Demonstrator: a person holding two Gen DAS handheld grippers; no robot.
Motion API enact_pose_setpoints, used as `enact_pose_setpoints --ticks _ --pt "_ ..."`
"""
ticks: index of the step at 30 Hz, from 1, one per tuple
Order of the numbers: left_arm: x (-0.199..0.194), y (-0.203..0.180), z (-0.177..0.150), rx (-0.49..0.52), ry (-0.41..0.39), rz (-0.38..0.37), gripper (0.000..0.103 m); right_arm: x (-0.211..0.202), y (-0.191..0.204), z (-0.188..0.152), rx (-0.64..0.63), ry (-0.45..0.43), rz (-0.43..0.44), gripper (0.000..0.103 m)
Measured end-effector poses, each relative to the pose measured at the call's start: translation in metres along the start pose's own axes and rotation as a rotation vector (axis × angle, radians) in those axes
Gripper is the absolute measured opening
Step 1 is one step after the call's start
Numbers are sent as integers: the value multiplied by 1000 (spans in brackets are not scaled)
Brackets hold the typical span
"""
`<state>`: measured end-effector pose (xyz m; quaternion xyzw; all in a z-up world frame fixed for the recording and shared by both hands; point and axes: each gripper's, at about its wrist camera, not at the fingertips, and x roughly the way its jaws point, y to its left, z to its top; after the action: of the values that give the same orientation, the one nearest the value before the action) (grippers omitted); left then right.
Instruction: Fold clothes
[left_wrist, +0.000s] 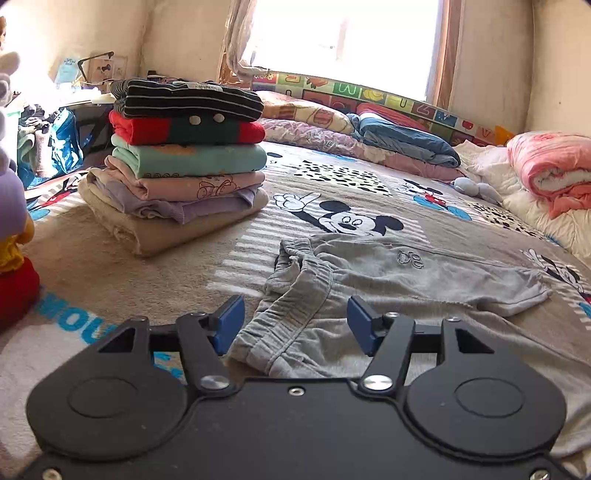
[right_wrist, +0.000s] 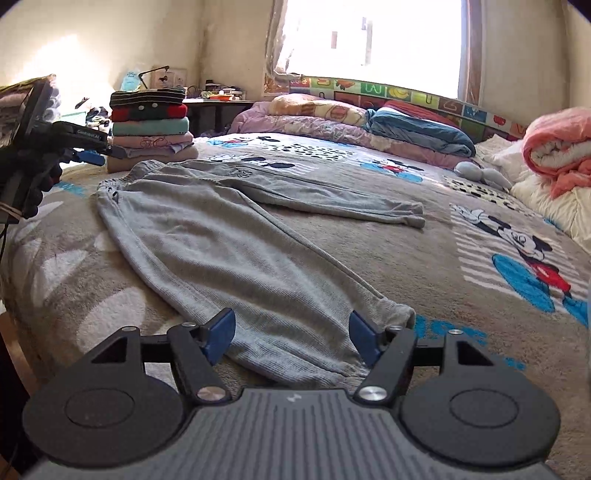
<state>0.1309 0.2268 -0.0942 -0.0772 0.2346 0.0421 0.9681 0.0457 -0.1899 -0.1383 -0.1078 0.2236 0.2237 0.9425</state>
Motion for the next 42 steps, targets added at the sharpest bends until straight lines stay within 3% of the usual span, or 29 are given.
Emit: enact_pose_setpoints --ticks 3,5,9,12,16,22,30,32,33,34,35,42 --pt "-10 0 -7 57 24 -11 61 -13 8 2 -93 -15 -24 68" --pt "-17 -10 -12 179 36 7 61 -19 12 0 -155 -12 -41 67" --pt "-31 -35 -35 525 14 61 61 -22 23 -10 -300 26 -76 66" --pt "-31 -50 -55 749 27 106 61 -24 32 -18 -408 55 -102 59" --pt "-23 -54 -64 858 26 147 61 -16 37 -26 -509 89 -168 53" --pt "-13 -49 -62 866 38 194 61 -2 46 -32 -640 115 -219 50" --pt "-11 -48 -62 874 33 162 61 11 55 -38 -756 110 -293 49" --pt "-9 -49 -65 907 37 172 61 12 54 -37 -729 117 -284 47" --pt "-8 -49 -68 931 39 182 61 13 52 -35 -710 121 -277 37" --pt "-6 -49 -71 965 40 198 60 14 51 -34 -690 130 -266 21" --pt "-5 -49 -74 999 39 209 60 13 50 -34 -666 134 -258 16" --pt "8 -48 -85 1159 -9 204 60 3 29 -20 -447 87 -234 15"
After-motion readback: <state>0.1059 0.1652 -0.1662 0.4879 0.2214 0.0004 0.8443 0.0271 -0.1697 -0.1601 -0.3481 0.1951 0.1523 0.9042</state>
